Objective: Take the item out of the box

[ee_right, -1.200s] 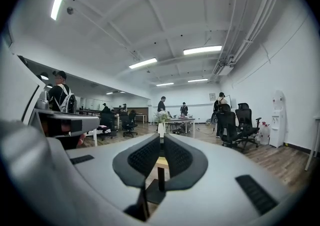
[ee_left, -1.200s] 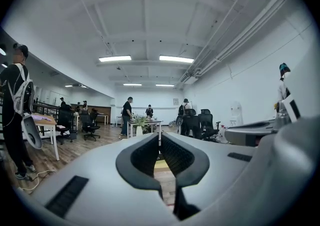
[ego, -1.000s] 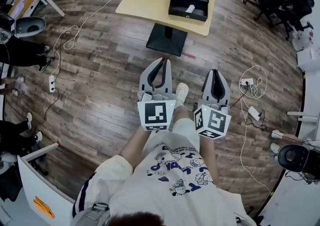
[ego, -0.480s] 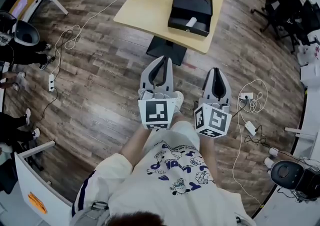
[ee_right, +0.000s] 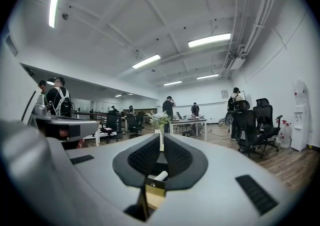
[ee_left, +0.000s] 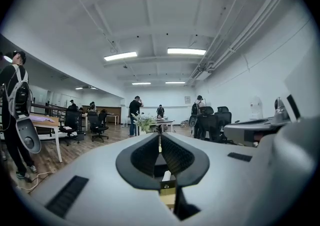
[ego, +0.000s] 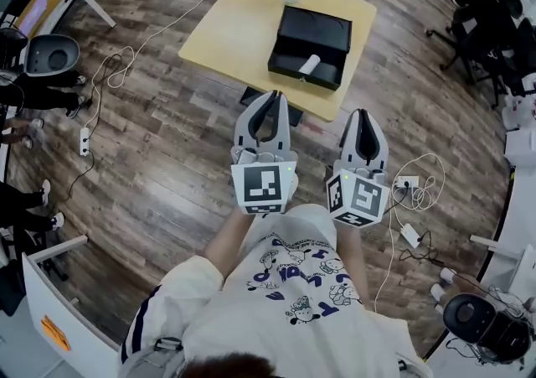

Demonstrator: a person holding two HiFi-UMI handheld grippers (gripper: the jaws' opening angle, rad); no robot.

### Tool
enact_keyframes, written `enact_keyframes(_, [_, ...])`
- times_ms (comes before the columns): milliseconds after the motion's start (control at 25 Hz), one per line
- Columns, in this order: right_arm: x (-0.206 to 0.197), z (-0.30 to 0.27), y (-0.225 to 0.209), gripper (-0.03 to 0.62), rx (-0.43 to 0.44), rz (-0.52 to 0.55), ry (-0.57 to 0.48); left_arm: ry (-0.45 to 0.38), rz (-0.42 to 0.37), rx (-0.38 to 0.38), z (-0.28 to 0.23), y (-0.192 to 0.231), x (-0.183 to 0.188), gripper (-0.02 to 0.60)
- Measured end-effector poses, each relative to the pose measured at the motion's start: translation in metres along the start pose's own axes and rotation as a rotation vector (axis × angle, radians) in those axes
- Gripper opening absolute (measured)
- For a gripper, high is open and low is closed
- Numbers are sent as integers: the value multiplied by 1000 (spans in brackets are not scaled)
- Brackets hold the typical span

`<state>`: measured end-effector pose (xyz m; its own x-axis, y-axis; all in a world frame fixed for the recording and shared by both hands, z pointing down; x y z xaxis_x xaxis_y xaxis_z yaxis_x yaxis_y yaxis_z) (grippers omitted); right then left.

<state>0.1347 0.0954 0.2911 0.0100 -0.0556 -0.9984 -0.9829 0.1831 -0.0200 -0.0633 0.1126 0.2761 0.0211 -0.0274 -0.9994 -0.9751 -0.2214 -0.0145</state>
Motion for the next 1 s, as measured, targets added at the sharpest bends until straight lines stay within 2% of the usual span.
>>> enact_keyframes(440, [-10,-61,-30,43,28,-27,32,50,21,64,-60,0,-13,26])
enact_keyframes(1000, [-28,-119,-37,43,21,-53,103,155,44,49,-120,17,-37,26])
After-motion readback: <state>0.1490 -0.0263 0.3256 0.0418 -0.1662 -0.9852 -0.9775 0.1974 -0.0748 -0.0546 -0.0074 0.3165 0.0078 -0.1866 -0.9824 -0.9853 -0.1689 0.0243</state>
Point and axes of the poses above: the fingertips, and each gripper's own axes: z backward along the fingers, y to its left, x out of its top, the point moved 10 cm from there along z, backward along the fingers, and after that the axes turned 6 degrees about -x, right-handed, at the moved point
